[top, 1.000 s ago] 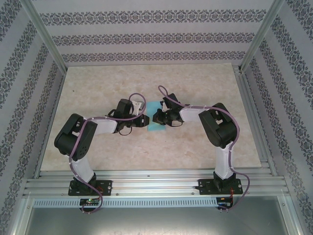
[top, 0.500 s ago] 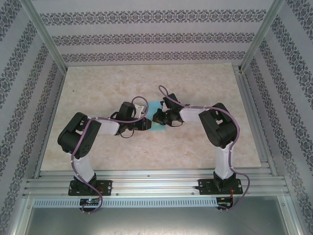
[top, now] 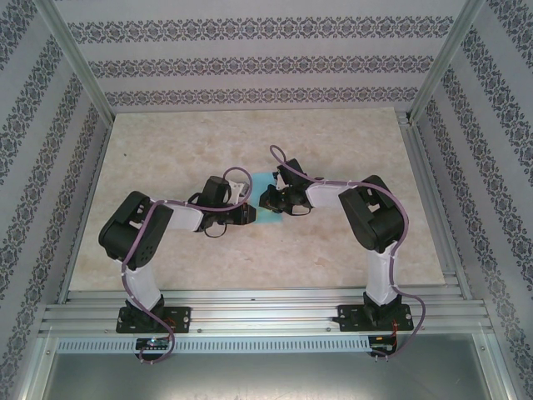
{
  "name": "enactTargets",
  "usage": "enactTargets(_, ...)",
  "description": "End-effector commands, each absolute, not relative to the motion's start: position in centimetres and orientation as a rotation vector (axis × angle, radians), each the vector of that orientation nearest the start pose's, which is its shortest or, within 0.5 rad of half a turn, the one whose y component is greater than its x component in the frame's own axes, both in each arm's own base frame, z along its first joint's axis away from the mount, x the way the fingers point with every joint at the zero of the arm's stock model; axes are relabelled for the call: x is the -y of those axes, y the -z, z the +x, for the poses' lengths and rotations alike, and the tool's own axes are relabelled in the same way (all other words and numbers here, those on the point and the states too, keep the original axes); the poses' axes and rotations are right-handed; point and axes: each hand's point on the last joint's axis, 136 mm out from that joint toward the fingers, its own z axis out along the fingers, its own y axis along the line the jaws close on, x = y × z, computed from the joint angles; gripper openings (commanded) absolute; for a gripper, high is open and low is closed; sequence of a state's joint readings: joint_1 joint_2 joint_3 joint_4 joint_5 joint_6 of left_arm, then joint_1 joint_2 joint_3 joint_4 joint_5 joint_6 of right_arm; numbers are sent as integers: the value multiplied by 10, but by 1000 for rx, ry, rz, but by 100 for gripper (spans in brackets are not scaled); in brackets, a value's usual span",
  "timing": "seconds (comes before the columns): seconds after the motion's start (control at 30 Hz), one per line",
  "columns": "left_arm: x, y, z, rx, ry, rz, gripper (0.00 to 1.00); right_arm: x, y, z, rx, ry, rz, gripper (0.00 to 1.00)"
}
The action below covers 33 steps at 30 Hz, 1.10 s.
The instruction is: Fold a paper plane with a square sheet of paper (fold left side to right side)
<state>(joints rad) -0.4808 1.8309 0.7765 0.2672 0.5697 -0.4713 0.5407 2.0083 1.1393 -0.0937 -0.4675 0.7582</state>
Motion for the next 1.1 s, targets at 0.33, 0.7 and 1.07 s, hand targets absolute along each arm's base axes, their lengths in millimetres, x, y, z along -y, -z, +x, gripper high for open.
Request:
enactTargets(0.33,283,-21,325,-2469,1100,372,16,-280,-60,366,-2677,-965,90,19)
enactTargets(0.7,281,-3,322,-2530,1014,423,15,-288,-49,371,-2715,-894,49,14)
enactTargets(1.07,278,10,320,-2575,964,454,13,-278,-56,380,-2710,-802,-56,18)
